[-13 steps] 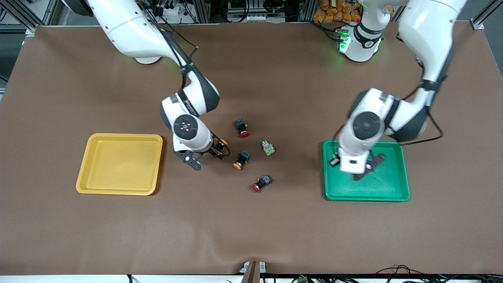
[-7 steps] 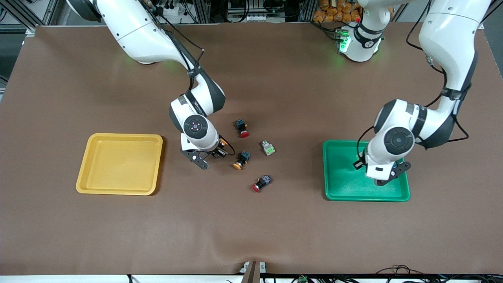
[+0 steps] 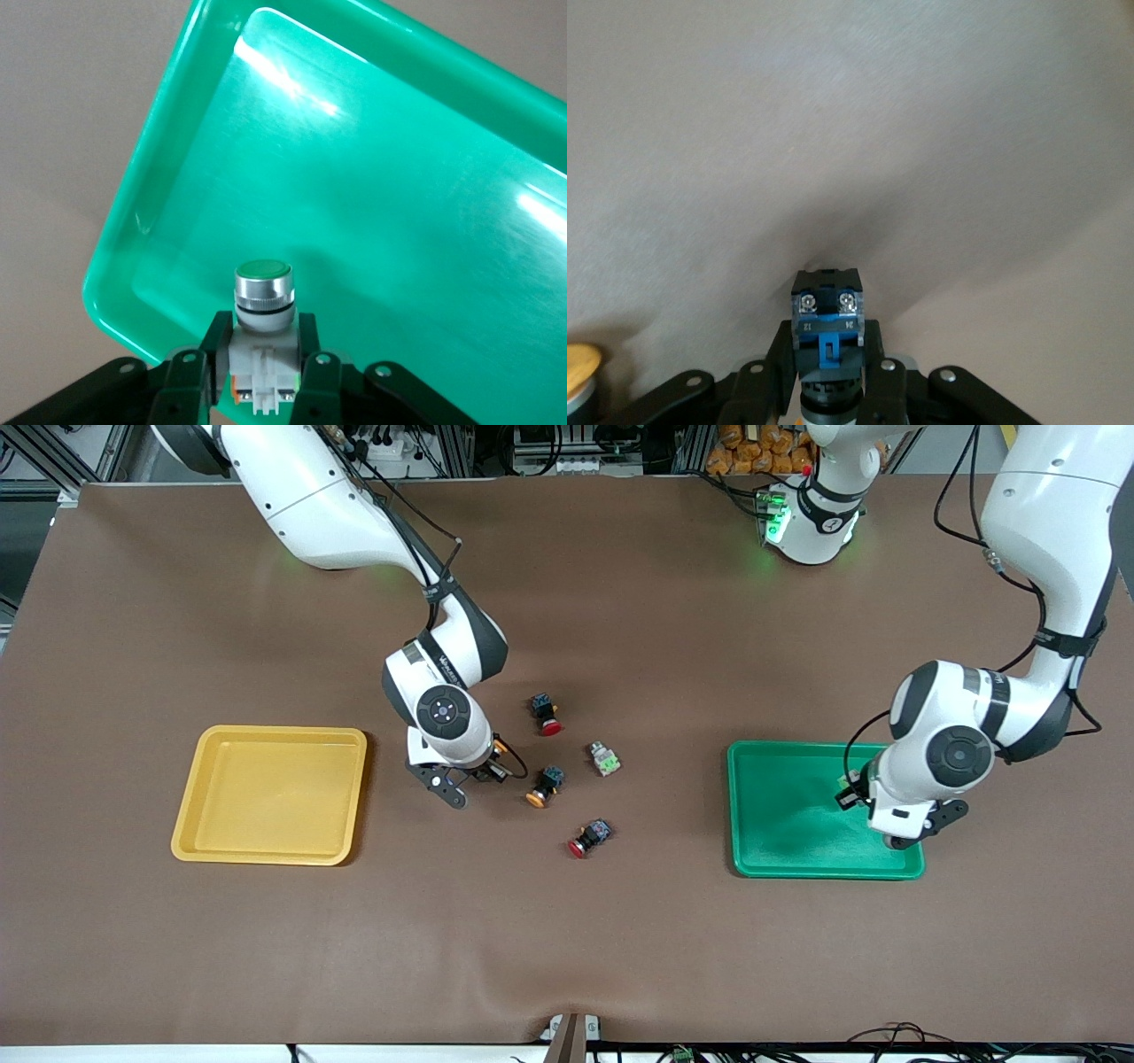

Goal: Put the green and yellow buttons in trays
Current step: 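Release the green button in the green tray while the right gripper carries the yellow button, then release the yellow button in the yellow tray while the left gripper grasps another green button, then carry the green button to the green tray while the right gripper reaches a yellow button, then release the green button in the green tray while the right gripper grasps the yellow button, then carry the yellow button to the yellow tray while the left gripper retracts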

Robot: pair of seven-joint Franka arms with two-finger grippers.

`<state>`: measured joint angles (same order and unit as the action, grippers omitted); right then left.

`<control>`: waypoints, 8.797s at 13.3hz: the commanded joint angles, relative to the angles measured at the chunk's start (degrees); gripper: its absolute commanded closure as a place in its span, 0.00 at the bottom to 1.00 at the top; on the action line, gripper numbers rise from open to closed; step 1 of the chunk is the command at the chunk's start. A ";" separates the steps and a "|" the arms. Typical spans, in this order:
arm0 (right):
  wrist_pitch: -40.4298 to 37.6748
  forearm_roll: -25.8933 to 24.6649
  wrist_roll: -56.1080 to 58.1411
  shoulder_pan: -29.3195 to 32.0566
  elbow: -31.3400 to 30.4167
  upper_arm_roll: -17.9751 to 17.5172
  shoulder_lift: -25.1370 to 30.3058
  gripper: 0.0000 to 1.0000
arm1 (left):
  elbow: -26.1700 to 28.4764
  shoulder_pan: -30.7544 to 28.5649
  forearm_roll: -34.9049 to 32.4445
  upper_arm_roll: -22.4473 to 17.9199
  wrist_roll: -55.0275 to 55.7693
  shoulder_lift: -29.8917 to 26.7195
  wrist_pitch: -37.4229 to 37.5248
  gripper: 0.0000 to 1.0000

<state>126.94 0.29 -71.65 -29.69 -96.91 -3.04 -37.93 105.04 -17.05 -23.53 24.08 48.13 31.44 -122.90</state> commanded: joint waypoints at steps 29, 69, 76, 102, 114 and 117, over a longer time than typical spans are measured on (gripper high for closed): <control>-5.56 -2.66 52.93 36.81 -6.71 0.85 3.91 0.25 | -14.16 31.90 6.39 7.04 48.45 16.71 -11.39 0.11; 7.09 12.99 16.38 -0.35 7.62 0.05 -3.02 0.00 | -4.58 -8.88 -11.55 19.86 15.15 8.11 3.45 0.00; 15.70 12.72 9.95 -4.93 10.78 0.14 -9.08 0.03 | -9.58 -9.67 -11.28 23.64 1.92 2.57 9.85 0.00; -14.26 6.66 59.56 23.78 0.50 3.31 5.15 1.00 | -25.59 -11.18 14.18 17.35 -37.85 -21.42 31.58 0.00; -5.74 7.36 67.08 28.02 -5.39 3.13 2.78 1.00 | -12.95 18.35 25.02 -19.31 -41.89 -35.30 33.51 0.00; -5.74 7.36 67.16 28.02 -5.39 3.13 2.69 0.64 | -9.25 19.34 25.02 -20.12 -41.80 -38.47 33.42 0.00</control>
<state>120.64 7.63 -4.94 -2.06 -101.73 0.53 -35.57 91.24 1.34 0.40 5.00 7.08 -3.02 -89.04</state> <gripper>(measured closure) 0.599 0.000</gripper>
